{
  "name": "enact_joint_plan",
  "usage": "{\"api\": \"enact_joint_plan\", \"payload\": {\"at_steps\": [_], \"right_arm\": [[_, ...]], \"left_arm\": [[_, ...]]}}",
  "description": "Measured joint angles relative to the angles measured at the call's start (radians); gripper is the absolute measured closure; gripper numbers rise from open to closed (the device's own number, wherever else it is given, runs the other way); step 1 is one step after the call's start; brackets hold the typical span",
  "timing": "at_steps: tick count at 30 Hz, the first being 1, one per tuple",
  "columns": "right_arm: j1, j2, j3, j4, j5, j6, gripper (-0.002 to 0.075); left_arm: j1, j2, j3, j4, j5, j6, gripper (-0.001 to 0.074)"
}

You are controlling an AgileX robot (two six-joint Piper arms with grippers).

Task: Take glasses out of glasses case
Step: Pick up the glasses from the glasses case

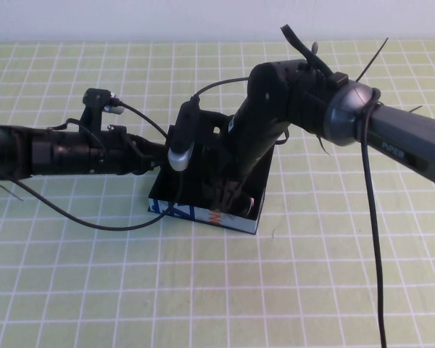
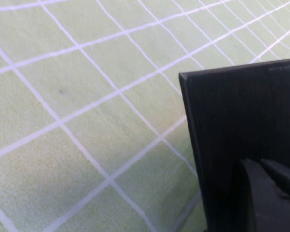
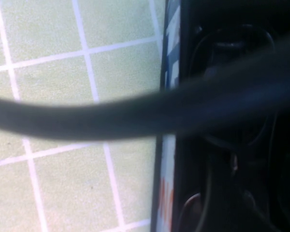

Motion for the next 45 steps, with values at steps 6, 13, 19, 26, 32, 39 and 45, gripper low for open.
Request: {"api": "enact_joint_plan", "payload": {"at_steps": [6, 13, 19, 26, 32, 39, 45], "right_arm": [[0.000, 0.000, 0.000, 0.000, -0.014, -0.001, 0.0461], [0.000, 0.000, 0.000, -0.001, -0.025, -0.002, 0.0414], [0.000, 0.000, 0.000, -0.002, -0.036, -0.002, 0.0412], [0.000, 0.030, 0.000, -0.007, -0.029, -0.002, 0.0412], [0.000, 0.035, -0.001, -0.015, -0.027, -0.002, 0.0412], [0.000, 0.035, -0.002, -0.016, -0.036, -0.002, 0.0412], [0.000, 0.040, -0.002, -0.018, -0.018, -0.002, 0.0477]], "left_arm": [[0.000, 0.000, 0.000, 0.001, 0.000, 0.000, 0.0739], [0.000, 0.000, 0.000, 0.001, 0.004, 0.000, 0.0739], [0.000, 0.000, 0.000, 0.001, 0.004, -0.001, 0.0739], [0.000, 0.000, 0.000, 0.002, 0.004, -0.001, 0.0739], [0.000, 0.000, 0.000, 0.005, 0.004, -0.002, 0.0739], [0.000, 0.000, 0.000, 0.013, 0.004, -0.002, 0.0739], [0.000, 0.000, 0.000, 0.019, 0.004, -0.002, 0.0739]]}}
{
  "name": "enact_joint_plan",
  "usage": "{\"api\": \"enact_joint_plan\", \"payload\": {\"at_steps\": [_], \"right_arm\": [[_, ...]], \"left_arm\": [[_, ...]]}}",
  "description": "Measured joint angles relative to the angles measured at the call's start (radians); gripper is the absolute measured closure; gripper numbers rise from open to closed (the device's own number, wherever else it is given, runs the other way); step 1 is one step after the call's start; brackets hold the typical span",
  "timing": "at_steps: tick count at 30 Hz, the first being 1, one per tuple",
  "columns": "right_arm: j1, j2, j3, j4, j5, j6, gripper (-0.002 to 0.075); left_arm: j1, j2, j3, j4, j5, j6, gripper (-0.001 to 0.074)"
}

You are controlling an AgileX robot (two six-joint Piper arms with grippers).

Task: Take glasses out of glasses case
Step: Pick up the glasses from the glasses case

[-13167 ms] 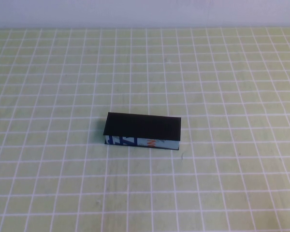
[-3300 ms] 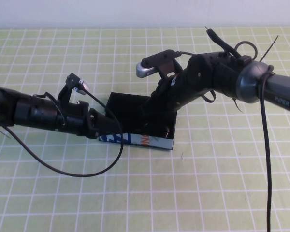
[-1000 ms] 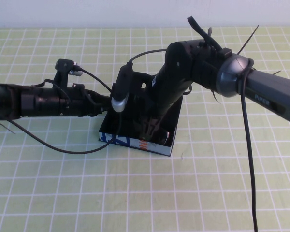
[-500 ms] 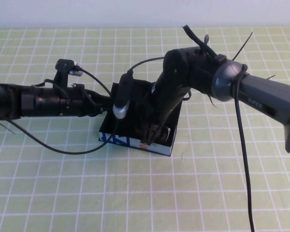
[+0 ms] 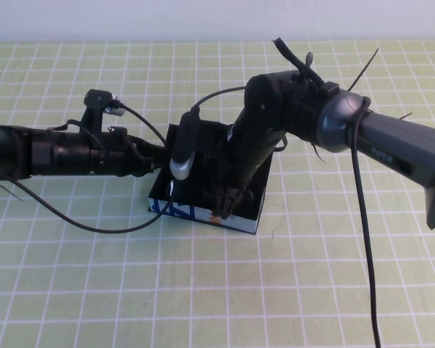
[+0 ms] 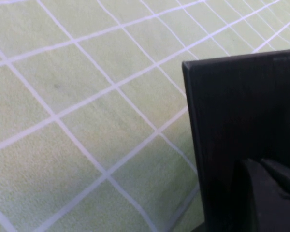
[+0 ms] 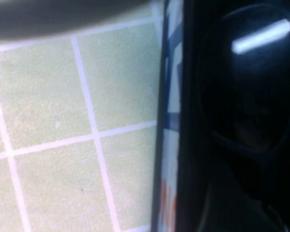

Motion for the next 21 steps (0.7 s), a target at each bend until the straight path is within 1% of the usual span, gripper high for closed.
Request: {"api": "enact_joint_plan", "payload": {"at_steps": [4, 8, 15, 21], "right_arm": [[0.000, 0.008, -0.007, -0.002, 0.011, 0.000, 0.0564], [0.000, 0.006, -0.010, 0.002, 0.020, 0.000, 0.0680], [0.000, -0.011, -0.012, -0.008, 0.041, 0.018, 0.0694], [0.000, -0.067, -0.071, -0.031, 0.125, 0.102, 0.0699]], "left_arm": [[0.000, 0.000, 0.000, 0.004, 0.010, 0.000, 0.0739], [0.000, 0.000, 0.000, 0.005, 0.023, 0.000, 0.0739], [0.000, -0.002, 0.000, 0.023, 0.060, -0.009, 0.0739], [0.000, -0.069, 0.000, 0.127, 0.064, -0.067, 0.0739]]}}
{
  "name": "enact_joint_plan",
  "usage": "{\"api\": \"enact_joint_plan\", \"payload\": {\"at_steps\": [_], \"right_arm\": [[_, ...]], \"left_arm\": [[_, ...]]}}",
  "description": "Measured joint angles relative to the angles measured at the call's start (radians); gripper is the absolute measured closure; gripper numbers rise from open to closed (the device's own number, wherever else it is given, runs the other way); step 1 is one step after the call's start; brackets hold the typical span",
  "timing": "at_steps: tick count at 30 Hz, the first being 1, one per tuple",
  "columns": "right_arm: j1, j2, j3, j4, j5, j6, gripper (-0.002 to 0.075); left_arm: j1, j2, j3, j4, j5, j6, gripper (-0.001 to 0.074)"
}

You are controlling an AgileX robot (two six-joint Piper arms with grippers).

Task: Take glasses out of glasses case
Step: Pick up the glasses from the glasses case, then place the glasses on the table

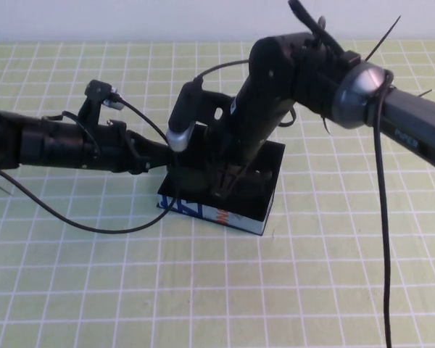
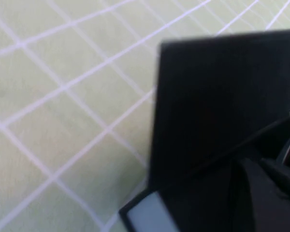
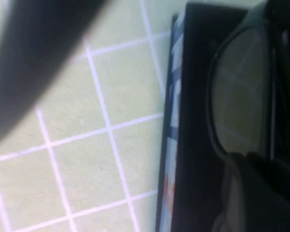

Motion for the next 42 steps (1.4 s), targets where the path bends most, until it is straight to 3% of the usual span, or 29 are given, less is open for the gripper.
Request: {"api": "enact_joint_plan", "payload": {"at_steps": [11, 19, 24, 32, 36, 42], "right_arm": [[-0.018, -0.128, -0.076, -0.104, 0.182, 0.328, 0.0704], [-0.212, -0.295, 0.001, -0.111, 0.187, 0.534, 0.0704], [-0.352, -0.413, 0.275, -0.041, 0.036, 0.618, 0.0704], [-0.383, -0.470, 0.686, 0.145, -0.361, 0.678, 0.0706], [-0.383, -0.425, 0.773, 0.205, -0.480, 0.681, 0.0706], [-0.383, -0.332, 0.784, 0.254, -0.519, 0.682, 0.0702]], "left_arm": [[0.000, -0.193, 0.000, 0.096, -0.023, -0.080, 0.0739], [0.000, -0.212, 0.000, 0.112, -0.029, -0.106, 0.0739], [0.000, -0.212, 0.000, 0.113, -0.029, -0.111, 0.0739], [0.000, -0.212, 0.000, 0.113, -0.029, -0.134, 0.0739], [0.000, -0.212, 0.000, 0.113, -0.023, -0.152, 0.0739], [0.000, -0.212, 0.000, 0.113, -0.009, -0.173, 0.0739]]}}
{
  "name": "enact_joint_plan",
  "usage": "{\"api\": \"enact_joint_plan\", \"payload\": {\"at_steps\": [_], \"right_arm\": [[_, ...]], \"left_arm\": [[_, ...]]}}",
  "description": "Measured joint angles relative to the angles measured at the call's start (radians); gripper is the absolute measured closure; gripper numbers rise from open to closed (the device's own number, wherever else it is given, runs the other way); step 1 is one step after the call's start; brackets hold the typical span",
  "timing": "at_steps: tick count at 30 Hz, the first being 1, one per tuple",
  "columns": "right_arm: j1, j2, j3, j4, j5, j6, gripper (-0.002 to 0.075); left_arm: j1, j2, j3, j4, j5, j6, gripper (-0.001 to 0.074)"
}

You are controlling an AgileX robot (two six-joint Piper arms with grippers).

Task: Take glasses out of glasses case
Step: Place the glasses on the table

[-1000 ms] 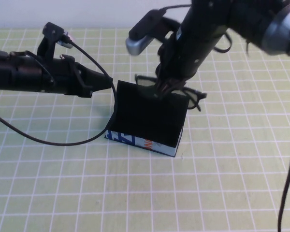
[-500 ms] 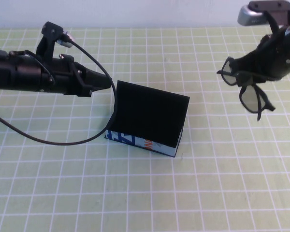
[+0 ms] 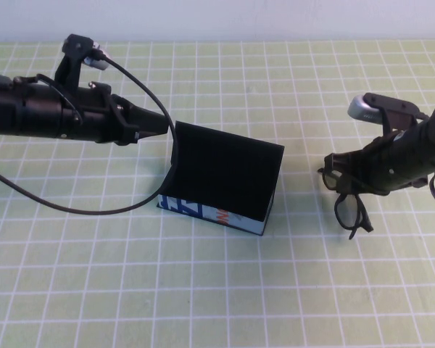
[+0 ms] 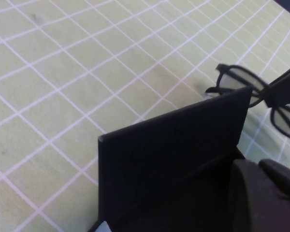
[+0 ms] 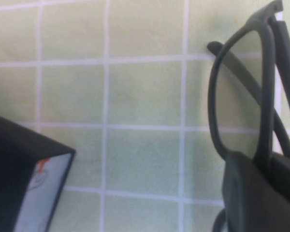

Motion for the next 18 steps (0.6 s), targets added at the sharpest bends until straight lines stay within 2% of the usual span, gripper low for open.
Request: {"api": "enact_joint_plan", "payload": {"at_steps": [4, 8, 10, 14, 18], "right_arm": [[0.000, 0.028, 0.000, 0.007, -0.001, 0.000, 0.0645], [0.000, 0.029, -0.002, 0.004, 0.003, 0.000, 0.0480], [0.000, 0.029, -0.006, -0.007, 0.012, 0.000, 0.0437], [0.000, -0.013, -0.021, -0.048, 0.060, 0.009, 0.0413], [0.000, -0.128, -0.025, -0.113, 0.121, 0.051, 0.0439]], "left_arm": [[0.000, 0.000, 0.000, 0.000, 0.010, -0.013, 0.0739], [0.000, 0.000, 0.000, 0.000, 0.014, -0.025, 0.0739], [0.000, -0.005, 0.000, 0.002, 0.016, -0.031, 0.0739], [0.000, -0.047, 0.000, 0.005, -0.022, -0.048, 0.0739], [0.000, -0.141, 0.000, 0.023, -0.095, -0.105, 0.0739]]}}
